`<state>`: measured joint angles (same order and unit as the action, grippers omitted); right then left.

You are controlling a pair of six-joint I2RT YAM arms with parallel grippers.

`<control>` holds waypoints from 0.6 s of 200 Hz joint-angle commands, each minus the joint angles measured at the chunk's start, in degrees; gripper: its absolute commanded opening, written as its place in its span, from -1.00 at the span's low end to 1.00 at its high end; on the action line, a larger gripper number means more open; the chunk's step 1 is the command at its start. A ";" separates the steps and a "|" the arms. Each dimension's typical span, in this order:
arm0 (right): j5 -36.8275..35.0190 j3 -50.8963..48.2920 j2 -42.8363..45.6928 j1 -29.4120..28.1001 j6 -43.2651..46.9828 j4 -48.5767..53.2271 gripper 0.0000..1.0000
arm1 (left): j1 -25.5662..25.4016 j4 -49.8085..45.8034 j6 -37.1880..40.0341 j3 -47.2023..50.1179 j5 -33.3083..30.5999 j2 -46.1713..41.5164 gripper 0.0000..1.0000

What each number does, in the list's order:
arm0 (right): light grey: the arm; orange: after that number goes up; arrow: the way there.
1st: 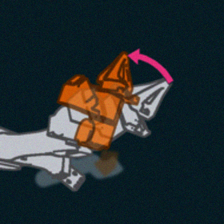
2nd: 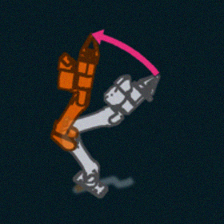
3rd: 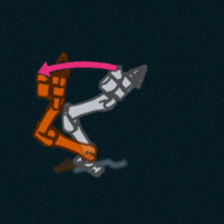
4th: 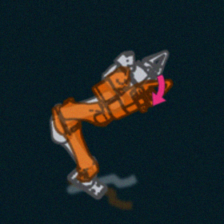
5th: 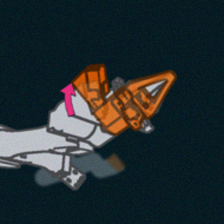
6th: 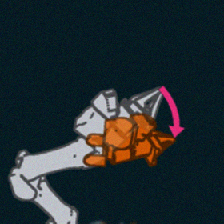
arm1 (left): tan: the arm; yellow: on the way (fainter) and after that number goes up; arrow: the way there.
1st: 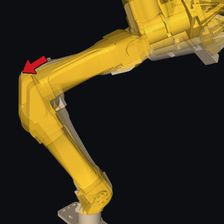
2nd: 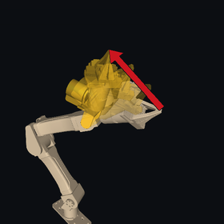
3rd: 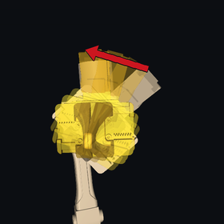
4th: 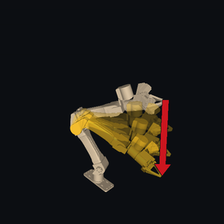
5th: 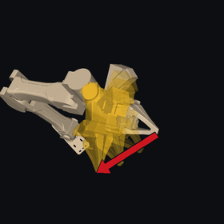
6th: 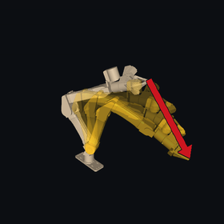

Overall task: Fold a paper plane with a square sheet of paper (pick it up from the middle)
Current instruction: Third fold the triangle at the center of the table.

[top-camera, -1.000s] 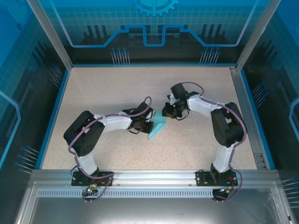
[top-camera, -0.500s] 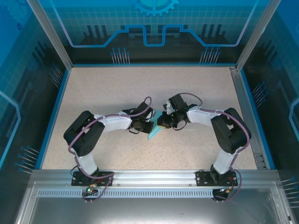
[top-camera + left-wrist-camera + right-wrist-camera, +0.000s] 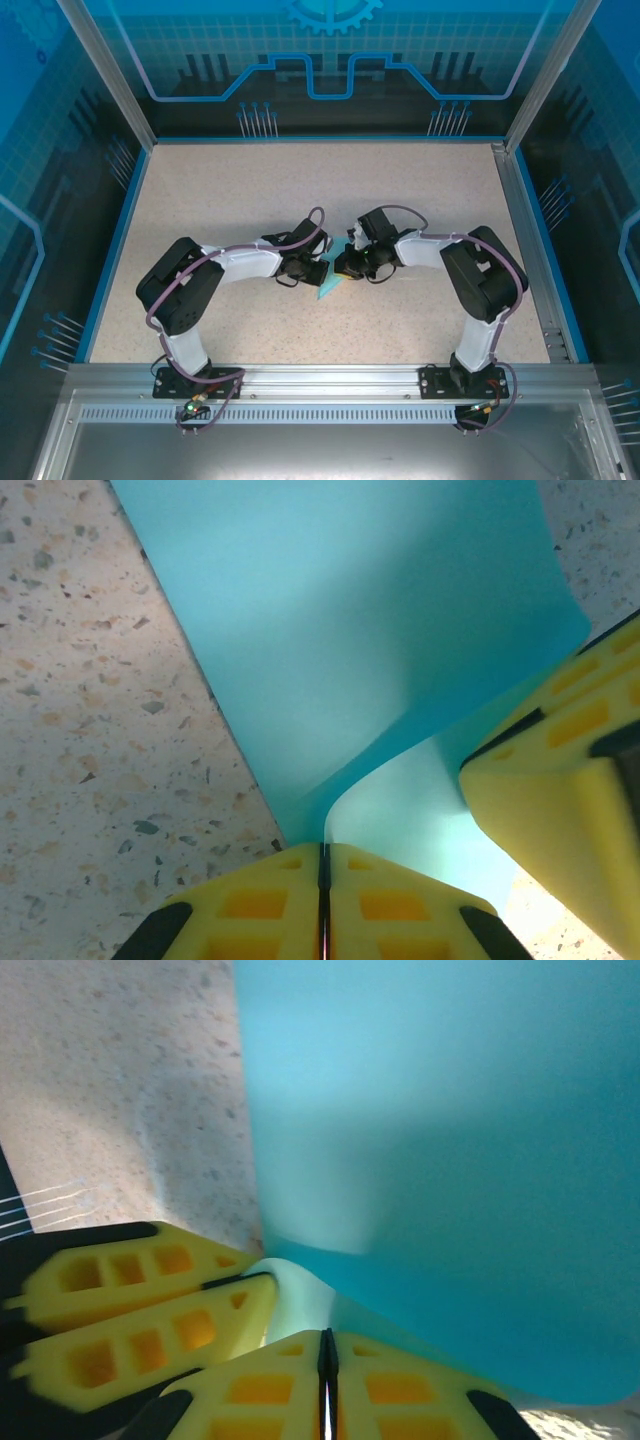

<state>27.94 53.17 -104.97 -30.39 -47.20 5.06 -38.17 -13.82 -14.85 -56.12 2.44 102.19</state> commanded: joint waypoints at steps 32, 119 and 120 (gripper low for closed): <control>0.89 -1.53 -0.81 0.90 0.09 -1.72 -0.75 | 0.43 -1.48 1.15 -1.36 -0.16 -0.03 -0.80; -5.46 7.20 0.27 3.50 6.31 10.61 -0.73 | 0.47 -1.74 1.76 -2.07 0.46 -0.59 -0.80; -5.69 7.43 0.10 3.50 6.31 10.86 -0.73 | 0.42 -1.74 1.76 -2.07 0.46 -0.63 -0.80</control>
<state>26.72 55.22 -103.96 -27.75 -45.04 8.47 -38.17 -14.48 -14.44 -56.90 2.42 102.17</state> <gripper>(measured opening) 0.136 0.101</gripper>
